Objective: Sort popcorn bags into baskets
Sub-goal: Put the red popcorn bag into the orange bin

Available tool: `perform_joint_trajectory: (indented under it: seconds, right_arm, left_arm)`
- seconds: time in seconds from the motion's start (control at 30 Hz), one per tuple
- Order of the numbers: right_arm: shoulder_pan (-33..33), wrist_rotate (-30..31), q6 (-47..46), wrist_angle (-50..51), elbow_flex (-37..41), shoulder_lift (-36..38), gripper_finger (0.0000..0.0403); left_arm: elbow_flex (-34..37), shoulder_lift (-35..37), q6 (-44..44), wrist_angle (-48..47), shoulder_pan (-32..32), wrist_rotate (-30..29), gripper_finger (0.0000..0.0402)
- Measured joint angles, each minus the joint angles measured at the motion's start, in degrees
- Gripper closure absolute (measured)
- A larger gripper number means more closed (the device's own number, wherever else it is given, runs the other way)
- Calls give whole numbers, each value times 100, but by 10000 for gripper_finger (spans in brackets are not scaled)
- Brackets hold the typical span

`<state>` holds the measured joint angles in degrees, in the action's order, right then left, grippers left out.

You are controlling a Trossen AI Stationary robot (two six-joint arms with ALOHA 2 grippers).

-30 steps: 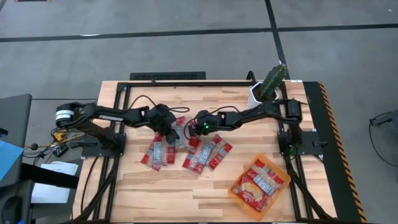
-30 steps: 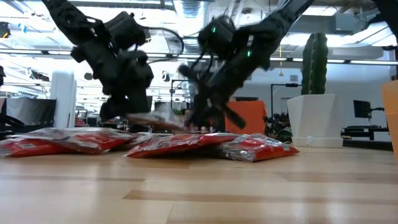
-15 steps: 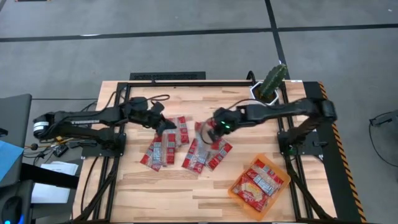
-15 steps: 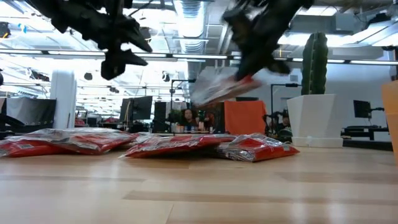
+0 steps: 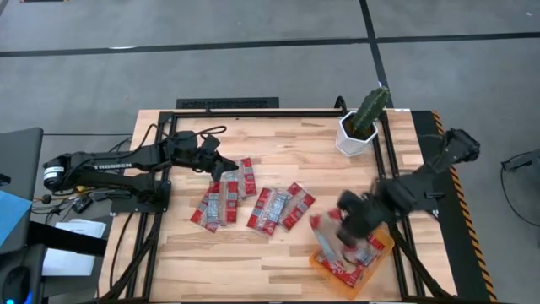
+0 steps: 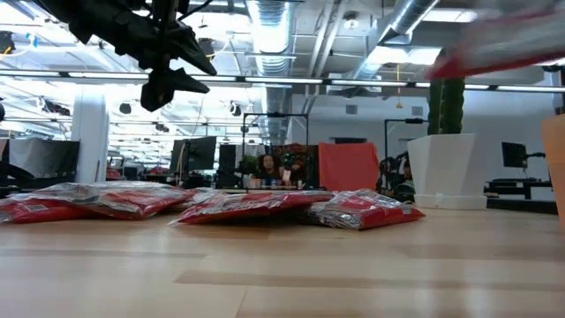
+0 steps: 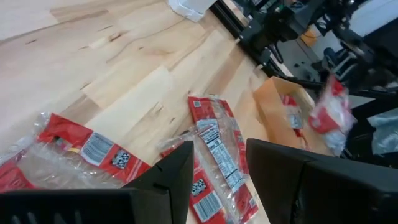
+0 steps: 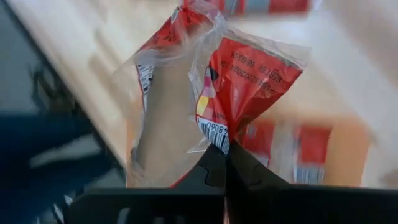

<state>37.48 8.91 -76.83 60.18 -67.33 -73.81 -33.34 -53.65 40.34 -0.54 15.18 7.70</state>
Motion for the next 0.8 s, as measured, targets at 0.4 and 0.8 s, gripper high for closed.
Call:
perform_joint_trajectory:
  seconds: [0.4,0.8]
  right_arm:
    - [1134,-60,-1,55,7,-885,382]
    - [1051,-451,783,-481,13,-1342,350]
  left_arm:
    - [0,0,98,-2,2,-257,267]
    - [0,0,155,-6,2,-255,267]
